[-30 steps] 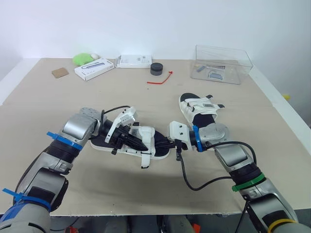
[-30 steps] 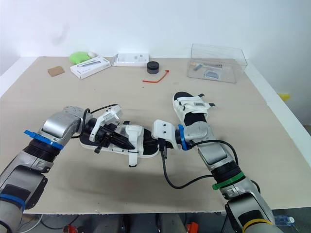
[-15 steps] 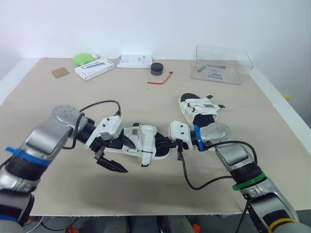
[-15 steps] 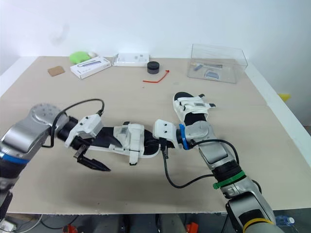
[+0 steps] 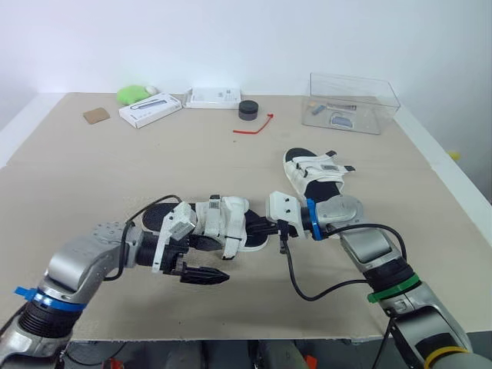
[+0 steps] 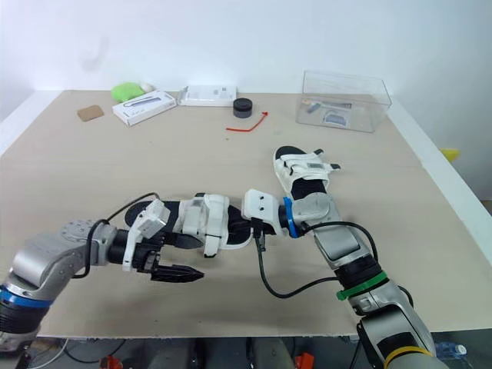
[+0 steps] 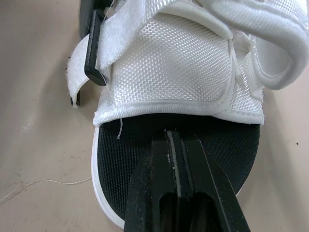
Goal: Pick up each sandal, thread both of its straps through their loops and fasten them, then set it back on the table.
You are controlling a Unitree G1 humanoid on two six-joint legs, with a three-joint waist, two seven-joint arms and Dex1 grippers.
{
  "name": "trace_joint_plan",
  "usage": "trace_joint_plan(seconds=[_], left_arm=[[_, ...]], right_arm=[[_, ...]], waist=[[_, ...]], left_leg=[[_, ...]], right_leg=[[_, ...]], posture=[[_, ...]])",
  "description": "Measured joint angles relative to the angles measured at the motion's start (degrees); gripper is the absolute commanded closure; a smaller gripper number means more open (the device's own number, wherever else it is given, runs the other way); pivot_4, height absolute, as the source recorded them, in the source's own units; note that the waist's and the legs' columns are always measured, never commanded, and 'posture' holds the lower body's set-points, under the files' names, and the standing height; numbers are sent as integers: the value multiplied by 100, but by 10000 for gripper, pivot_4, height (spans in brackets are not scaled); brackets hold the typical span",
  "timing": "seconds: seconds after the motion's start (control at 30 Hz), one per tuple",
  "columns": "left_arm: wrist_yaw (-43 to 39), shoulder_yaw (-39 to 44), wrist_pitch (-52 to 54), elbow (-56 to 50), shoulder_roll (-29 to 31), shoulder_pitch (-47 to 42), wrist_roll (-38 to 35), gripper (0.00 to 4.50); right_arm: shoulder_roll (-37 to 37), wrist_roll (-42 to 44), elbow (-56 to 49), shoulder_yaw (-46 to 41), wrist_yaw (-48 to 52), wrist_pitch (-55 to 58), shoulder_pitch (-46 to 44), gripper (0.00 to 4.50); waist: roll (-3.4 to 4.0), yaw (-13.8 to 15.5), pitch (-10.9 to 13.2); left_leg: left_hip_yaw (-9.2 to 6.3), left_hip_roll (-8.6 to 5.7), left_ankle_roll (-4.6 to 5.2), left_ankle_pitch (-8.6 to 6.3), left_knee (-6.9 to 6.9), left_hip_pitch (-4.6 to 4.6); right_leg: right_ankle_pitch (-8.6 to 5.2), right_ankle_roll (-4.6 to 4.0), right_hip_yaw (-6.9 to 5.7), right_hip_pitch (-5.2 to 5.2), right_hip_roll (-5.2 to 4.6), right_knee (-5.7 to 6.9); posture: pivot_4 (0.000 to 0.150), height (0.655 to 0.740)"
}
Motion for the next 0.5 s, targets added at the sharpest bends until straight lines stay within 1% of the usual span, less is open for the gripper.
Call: trace_joint_plan(seconds=[0.13, 0.3, 0.43, 0.47, 0.5], left_arm=[[210, -41, -225, -16, -55, 291, 150, 1106], [318, -85, -433, 30, -173, 355, 246, 1106], [362, -52, -434, 86, -425, 350, 110, 1106], [365, -52, -434, 84, -453, 349, 71, 3342], [371, -48, -429, 84, -476, 348, 22, 6492]], right_arm=[[-7, -3, 0, 0, -1, -1, 1, 45000], [-13, -4, 0, 0, 0, -4, 1, 45000], [-14, -5, 0, 0, 5, -18, 1, 45000], [-14, -5, 0, 0, 5, -20, 1, 45000], [-14, -5, 0, 0, 5, -22, 1, 45000]], waist=[[0, 0, 0], [0, 0, 0], [0, 0, 0], [0, 0, 0], [0, 0, 0]], left_leg=[[-1, 0, 0, 0, -1, 0], [0, 0, -1, 0, -1, 2], [0, 0, 0, 0, -1, 1], [1, 0, 0, 0, -1, 1], [0, 0, 0, 0, -1, 1]], right_leg=[[0, -1, 3, 0, -1, 0], [1, -2, 0, 1, 0, 0], [1, -2, -1, 1, 0, 0], [1, -2, -1, 1, 0, 0], [1, -2, -1, 1, 0, 0]], posture=[[1500, 7400], [1500, 7400], [1500, 7400], [1500, 7400], [1500, 7400]])
